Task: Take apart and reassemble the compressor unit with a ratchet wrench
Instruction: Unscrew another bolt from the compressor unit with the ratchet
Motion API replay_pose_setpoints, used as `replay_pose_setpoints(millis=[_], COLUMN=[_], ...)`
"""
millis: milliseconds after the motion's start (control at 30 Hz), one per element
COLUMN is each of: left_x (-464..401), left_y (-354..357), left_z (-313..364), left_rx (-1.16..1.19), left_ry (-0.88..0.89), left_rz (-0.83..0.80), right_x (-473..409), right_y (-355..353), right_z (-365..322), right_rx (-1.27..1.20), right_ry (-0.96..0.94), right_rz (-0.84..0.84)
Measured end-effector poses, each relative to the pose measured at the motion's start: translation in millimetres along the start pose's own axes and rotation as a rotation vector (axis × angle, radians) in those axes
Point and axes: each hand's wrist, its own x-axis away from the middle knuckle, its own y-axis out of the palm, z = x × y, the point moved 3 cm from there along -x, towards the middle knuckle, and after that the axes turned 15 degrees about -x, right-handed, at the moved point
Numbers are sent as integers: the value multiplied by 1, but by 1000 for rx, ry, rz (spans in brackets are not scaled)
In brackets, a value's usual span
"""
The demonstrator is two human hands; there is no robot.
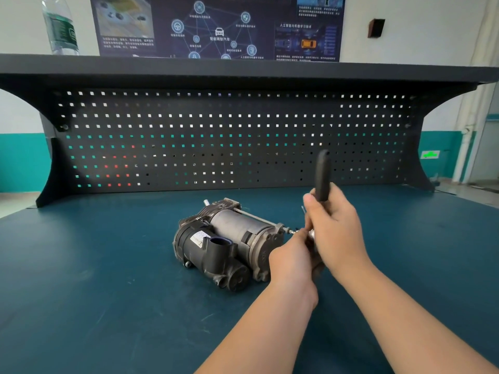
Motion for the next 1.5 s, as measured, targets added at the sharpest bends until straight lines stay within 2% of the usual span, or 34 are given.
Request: replay_pose_setpoints(millis=[67,167,233,267,333,400,533,600,633,667,733,767,833,900,933,967,1033,1100,1200,1267,1300,1333,1400,1433,1500], left_x=[-1,-2,-4,-5,-5,-4,1,1,1,1,0,-2,-4,-6,-6,-7,-8,-7,-3,-2,-3,-3,-3,-5,-7], left_y=[0,-1,-3,-3,-3,-1,-1,-3,-4,-3,-2,-2,-3,-4,-4,-4,-4,-4,-3,-5,-6,-6,-4,-4,-3], left_z=[0,-1,-2,-2,-2,-1,0,1,2,2,1,0,-1,-3,-3,-3,-4,-3,-2,0,1,1,1,1,0], left_rx=[-27,-42,-46,-53,-46,-34,-2,8,5,13,22,8,-27,-36,-31,-30,-42,-46,-17,-14,-35,-46,-20,-24,-45], left_ry=[8,11,9,9,8,10,28,59,70,64,34,31,37,32,28,24,37,45,26,53,77,84,39,31,27], left_rz=[48,56,60,74,93,96,50,38,32,27,43,61,115,131,128,132,160,166,97,57,56,60,51,65,116], right_x=[-8,0,9,11,6,-3,-1,7,9,8,1,-4,-6,6,11,13,8,-2,-1,9,11,11,5,0,-5], right_y=[-9,-14,-12,-11,-9,-10,0,8,11,10,3,-4,-12,-12,-11,-9,-8,-9,-3,7,9,10,6,1,-9], right_z=[13,40,46,47,43,32,-2,-5,-6,-5,0,7,26,41,45,46,44,33,3,-5,-5,-4,-1,4,21], right_rx=[-247,-761,-964,-988,-918,-722,48,289,321,292,73,-91,-500,-857,-956,-995,-904,-631,-66,212,270,263,72,-64,-397], right_ry=[279,872,1095,1111,1008,746,21,-159,-188,-171,8,163,610,995,1116,1155,1028,693,70,-156,-200,-199,-56,70,469], right_rz=[228,468,569,575,523,428,16,-117,-132,-113,49,177,401,518,569,581,521,439,132,-58,-91,-89,21,129,357])
